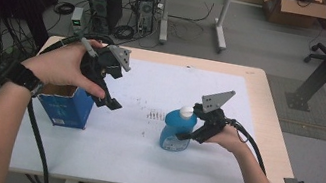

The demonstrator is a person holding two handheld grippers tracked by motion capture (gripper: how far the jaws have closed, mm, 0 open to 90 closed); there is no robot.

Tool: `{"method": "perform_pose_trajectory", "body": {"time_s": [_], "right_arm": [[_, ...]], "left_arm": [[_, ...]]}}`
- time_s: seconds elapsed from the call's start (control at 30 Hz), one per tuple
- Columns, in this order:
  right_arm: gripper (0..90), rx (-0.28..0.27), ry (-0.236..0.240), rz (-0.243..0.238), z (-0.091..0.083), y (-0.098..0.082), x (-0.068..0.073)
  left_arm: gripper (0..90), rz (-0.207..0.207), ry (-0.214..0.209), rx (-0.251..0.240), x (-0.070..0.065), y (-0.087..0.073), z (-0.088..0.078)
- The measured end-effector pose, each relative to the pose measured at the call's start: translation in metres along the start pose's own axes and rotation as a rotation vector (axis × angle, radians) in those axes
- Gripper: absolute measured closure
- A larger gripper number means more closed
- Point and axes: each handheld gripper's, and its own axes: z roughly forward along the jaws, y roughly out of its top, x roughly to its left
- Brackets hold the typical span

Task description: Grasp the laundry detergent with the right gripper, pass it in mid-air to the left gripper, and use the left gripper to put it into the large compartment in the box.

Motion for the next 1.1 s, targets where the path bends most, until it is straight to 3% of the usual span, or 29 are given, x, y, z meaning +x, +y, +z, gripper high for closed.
{"method": "perform_pose_trajectory", "body": {"time_s": [0.13, 0.33, 0.53, 0.73, 0.93, 1.1], "right_arm": [[27.2, 0.004, 0.003, -0.004, 0.000, -0.001, 0.000], [37.1, -0.004, 0.010, -0.026, 0.000, -0.002, 0.002], [40.2, -0.007, -0.016, -0.044, -0.001, -0.001, 0.004], [41.5, 0.025, -0.047, -0.058, -0.001, 0.003, 0.009], [41.8, 0.049, -0.054, -0.052, -0.003, 0.018, 0.013], [41.8, 0.054, -0.075, -0.061, -0.012, 0.041, 0.015]], "left_arm": [[5.5, 0.000, 0.000, -0.002, 0.000, 0.000, 0.000], [5.5, 0.002, 0.002, -0.002, 0.000, 0.000, -0.001], [5.6, 0.001, 0.004, -0.004, 0.000, 0.000, -0.002], [5.7, 0.004, 0.007, -0.010, 0.000, 0.001, -0.003], [5.6, 0.014, 0.012, -0.013, 0.000, 0.005, -0.006], [4.7, 0.022, 0.019, -0.014, -0.002, 0.009, -0.011]]}}
